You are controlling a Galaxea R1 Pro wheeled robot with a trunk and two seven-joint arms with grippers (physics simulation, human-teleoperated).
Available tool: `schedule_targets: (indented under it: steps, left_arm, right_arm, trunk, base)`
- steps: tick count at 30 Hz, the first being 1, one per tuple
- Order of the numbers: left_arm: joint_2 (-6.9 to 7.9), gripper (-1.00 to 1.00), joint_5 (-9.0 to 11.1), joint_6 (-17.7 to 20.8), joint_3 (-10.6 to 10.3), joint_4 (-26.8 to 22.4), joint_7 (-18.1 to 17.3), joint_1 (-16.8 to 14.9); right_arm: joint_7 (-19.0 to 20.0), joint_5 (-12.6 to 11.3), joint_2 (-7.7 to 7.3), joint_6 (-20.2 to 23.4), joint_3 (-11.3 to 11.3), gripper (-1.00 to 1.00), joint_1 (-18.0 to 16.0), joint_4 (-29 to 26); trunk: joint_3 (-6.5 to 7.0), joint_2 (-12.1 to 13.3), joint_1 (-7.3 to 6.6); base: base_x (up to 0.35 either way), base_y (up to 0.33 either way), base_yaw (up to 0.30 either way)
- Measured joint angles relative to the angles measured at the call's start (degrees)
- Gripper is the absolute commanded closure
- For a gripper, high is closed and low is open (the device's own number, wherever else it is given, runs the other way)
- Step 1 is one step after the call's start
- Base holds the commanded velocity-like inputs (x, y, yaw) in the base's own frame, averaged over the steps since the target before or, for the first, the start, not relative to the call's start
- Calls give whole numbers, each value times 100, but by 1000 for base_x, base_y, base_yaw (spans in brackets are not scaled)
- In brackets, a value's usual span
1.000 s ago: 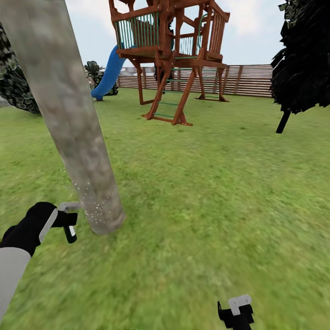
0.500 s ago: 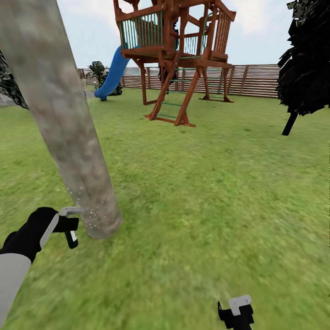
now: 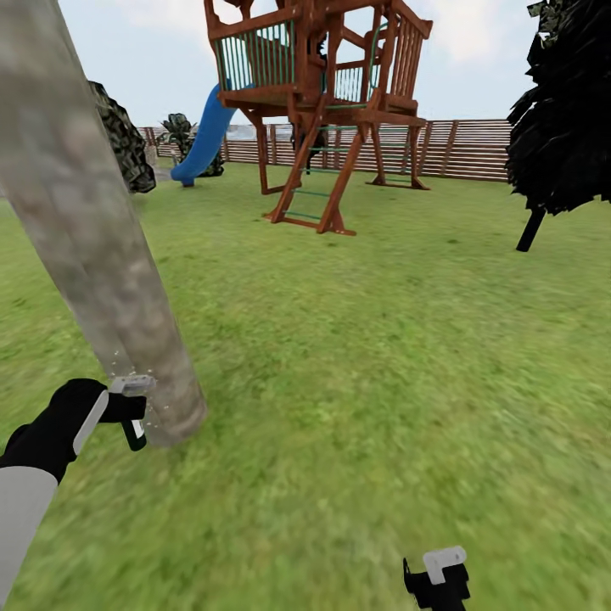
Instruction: In the garden, pick up the pesticide atomizer on the floor and spray pesticide onto both trees until each tree trunk is fully covered.
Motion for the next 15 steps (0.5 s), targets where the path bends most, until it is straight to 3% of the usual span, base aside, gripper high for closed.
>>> schedule_targets:
  steps: [5,15]
  left_arm:
    - [0,100,0,-1,-6,-11,38,0]
    - [-5,100,-42,15,-2,-179,88,-41]
  right_arm:
    - [0,0,4,0,0,-100,0,0]
    - [0,0,6,0,0,-100,0,0]
  trunk:
    - [0,0,0]
    - [0,0,0]
  base:
    - [16,-269,22]
    - [27,-272,250]
